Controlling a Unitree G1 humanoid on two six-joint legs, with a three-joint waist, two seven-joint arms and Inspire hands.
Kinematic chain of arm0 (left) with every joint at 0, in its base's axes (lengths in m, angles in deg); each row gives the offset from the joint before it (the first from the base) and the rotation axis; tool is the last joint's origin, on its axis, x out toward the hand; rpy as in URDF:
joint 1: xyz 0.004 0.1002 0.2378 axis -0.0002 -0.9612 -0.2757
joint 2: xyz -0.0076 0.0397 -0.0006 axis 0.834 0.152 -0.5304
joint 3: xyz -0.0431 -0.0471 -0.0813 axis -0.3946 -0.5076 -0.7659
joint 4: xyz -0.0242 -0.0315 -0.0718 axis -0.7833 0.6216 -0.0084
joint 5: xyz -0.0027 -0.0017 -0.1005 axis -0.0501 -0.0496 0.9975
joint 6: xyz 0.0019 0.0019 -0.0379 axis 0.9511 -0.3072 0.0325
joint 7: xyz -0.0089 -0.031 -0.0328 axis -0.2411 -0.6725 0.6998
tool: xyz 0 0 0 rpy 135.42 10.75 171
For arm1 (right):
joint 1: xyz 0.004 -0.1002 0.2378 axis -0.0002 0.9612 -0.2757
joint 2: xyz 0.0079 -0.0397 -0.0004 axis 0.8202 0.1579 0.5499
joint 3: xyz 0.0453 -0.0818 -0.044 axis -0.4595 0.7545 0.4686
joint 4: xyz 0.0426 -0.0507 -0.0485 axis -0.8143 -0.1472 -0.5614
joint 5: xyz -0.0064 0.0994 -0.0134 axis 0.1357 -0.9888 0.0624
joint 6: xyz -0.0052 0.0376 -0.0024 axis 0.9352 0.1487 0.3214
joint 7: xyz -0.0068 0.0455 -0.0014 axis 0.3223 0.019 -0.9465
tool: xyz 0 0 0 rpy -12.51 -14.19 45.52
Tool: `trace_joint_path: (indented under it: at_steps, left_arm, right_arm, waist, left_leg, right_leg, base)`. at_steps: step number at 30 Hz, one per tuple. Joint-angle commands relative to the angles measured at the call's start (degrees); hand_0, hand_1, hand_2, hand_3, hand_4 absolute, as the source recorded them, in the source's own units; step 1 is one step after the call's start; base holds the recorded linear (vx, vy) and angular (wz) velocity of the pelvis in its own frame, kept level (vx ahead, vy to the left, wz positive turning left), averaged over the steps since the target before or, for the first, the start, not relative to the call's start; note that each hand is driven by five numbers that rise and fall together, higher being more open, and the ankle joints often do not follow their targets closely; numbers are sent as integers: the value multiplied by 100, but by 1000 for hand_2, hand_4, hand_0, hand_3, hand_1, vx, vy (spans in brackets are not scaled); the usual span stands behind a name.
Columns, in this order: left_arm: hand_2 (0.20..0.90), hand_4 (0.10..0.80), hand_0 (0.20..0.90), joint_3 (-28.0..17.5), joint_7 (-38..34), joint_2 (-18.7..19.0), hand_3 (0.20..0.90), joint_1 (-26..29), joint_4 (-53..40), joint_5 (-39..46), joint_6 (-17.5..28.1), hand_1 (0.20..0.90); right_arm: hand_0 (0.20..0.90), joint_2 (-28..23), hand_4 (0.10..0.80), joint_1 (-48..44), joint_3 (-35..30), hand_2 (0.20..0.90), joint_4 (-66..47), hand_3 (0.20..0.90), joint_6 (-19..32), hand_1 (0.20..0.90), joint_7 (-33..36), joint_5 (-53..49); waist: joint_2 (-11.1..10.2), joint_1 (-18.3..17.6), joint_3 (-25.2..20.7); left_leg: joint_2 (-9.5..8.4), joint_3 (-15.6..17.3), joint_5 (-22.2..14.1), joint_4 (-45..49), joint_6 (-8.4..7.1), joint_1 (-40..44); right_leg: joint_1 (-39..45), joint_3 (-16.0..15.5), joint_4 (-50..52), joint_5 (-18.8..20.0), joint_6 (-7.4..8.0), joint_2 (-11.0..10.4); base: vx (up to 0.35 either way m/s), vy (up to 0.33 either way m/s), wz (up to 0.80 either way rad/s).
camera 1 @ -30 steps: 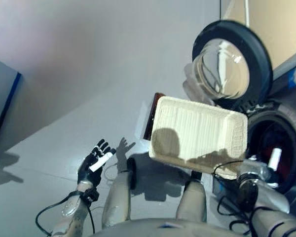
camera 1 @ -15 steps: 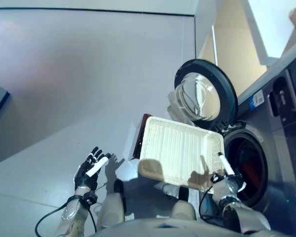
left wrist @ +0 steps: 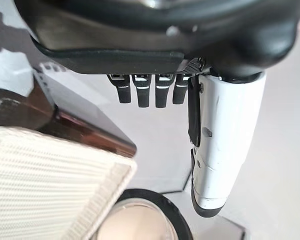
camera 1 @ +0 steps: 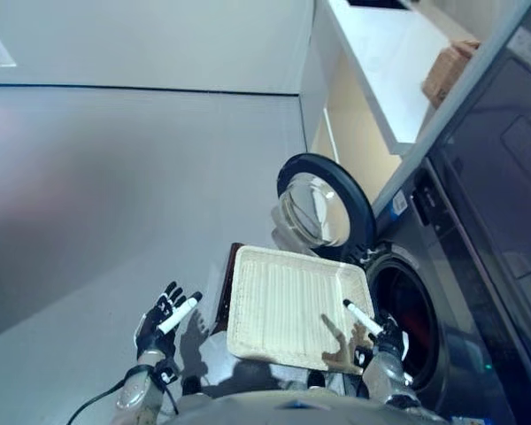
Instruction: Pick up the clothes and place them into the washing machine
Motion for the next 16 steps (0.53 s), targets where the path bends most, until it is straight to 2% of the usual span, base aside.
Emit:
trace_joint_path:
  at_steps: [1, 6, 16]
  left_arm:
    - [900, 800, 900, -271, -10, -77, 900, 261, -376, -272, 598, 900]
    - [900, 800, 900, -222, -5, -136, 900, 236, -254, -354, 572, 900]
    - [900, 800, 900, -183, -50, -198, 900, 220, -257, -364, 582, 900]
  right_arm:
    - [900, -166, 800, -63, -44, 900, -814, 900, 308, 900, -112, 524]
    - [900, -104, 800, 183, -20, 900, -839, 900, 303, 900, -178, 580]
    - [900, -59, 800, 107, -74, 900, -722, 900, 303, 900, -58, 544]
  waist:
    - [51, -27, -22]
    - [51, -85, -55]
    - [96, -103, -105]
  left_leg:
    - [367, -177, -117, 374, -184, -100]
    - [379, -147, -150, 386, -176, 30]
    - [375, -114, -156, 360, -183, 100]
  right_leg:
    - [-47, -190, 234, 158, 249, -404]
    - [57, -140, 282, 99, 232, -387]
    - [114, -121, 250, 77, 231, -398]
  base:
    - [17, -7, -5]
    - [13, -5, -4]
    - [0, 0, 0]
